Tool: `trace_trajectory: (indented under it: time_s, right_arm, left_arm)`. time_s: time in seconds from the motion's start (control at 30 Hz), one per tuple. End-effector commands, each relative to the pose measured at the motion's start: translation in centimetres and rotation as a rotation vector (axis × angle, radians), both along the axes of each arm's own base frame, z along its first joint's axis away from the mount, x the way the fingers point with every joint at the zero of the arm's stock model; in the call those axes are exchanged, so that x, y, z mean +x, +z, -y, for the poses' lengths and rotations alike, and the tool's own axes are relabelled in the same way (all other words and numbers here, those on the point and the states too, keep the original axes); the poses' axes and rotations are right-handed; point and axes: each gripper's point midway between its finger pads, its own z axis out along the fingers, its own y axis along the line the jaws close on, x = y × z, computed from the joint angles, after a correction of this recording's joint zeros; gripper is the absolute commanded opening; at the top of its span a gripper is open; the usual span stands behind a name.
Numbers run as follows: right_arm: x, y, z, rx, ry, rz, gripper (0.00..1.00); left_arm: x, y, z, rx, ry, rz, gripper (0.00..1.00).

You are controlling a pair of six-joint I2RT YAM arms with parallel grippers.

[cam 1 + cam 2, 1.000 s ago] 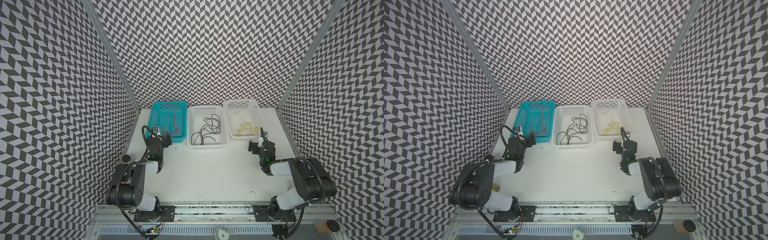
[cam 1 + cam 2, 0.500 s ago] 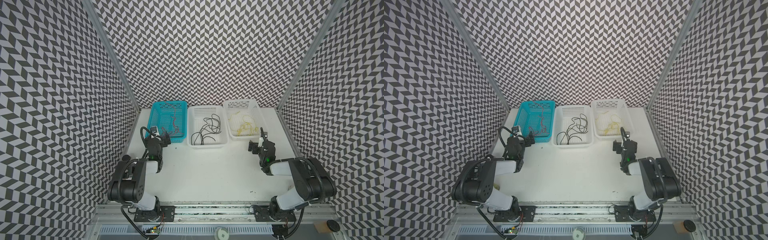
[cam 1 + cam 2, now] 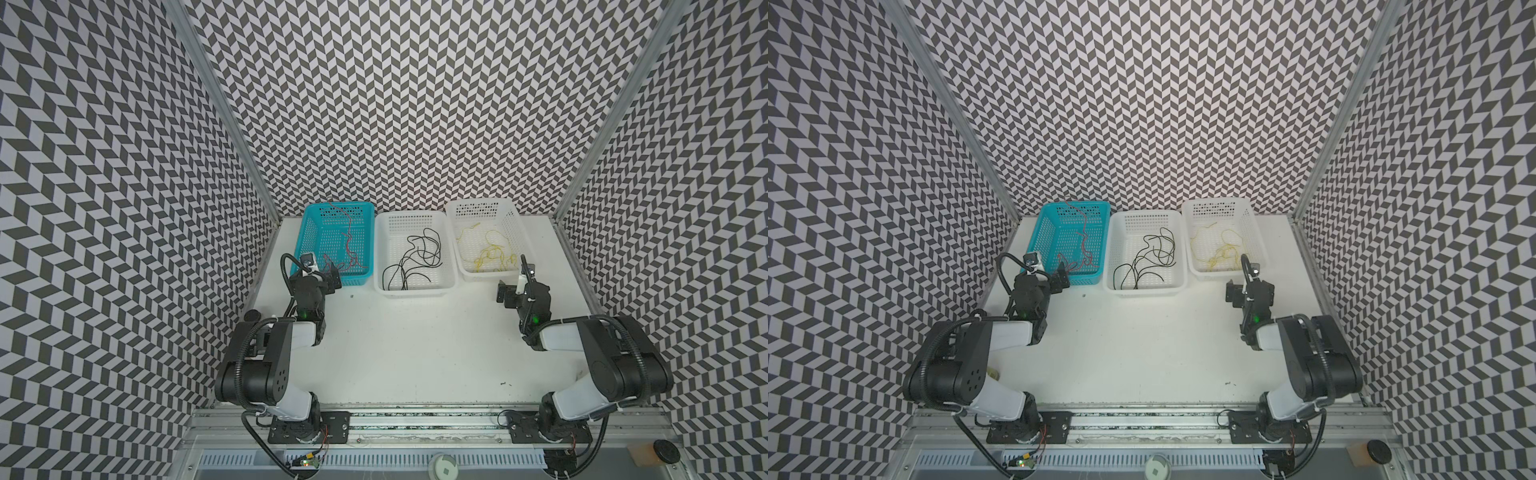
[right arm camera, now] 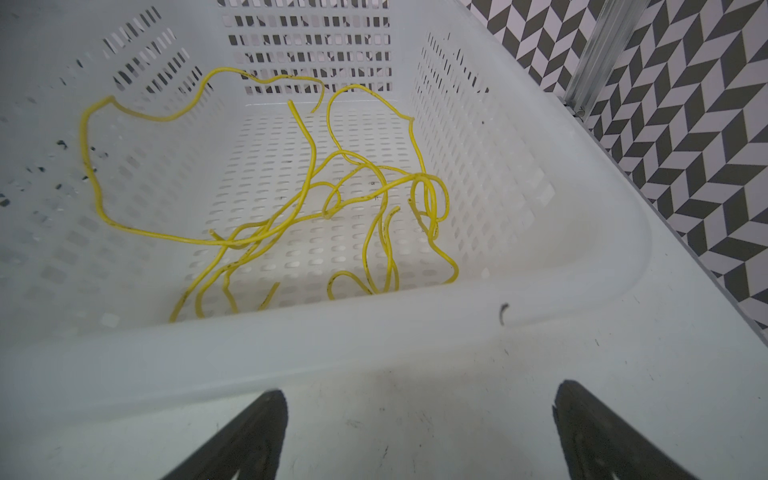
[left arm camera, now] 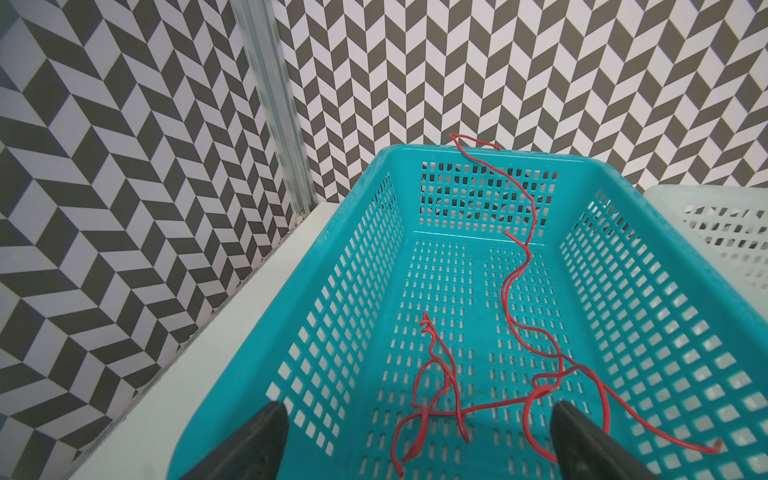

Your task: Untangle the cables

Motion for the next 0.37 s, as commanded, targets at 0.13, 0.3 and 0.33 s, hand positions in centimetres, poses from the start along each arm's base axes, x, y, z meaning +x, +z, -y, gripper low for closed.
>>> trace_trajectory:
  time_s: [0.13,0.3,0.33]
  right_arm:
    - [0.45,1.11,-0.09,-0.017,0.009,0.048,1.0]
    - [0.6,1.13,-0.2,-0.028,0.006,0.043,1.0]
    - [0.54,1.14,-0.25,-0.028,0.007,0.046,1.0]
  left_arm:
    - [-0.91,-3.73,-0.16,-0.011,0.0,-0.127,1.0]
    - [-0.91,-3.78,-0.14,-0.012,-0.001,-0.129,1.0]
    - [-0.93,-3.77,-0.13,-0.013,0.0,-0.129,1.0]
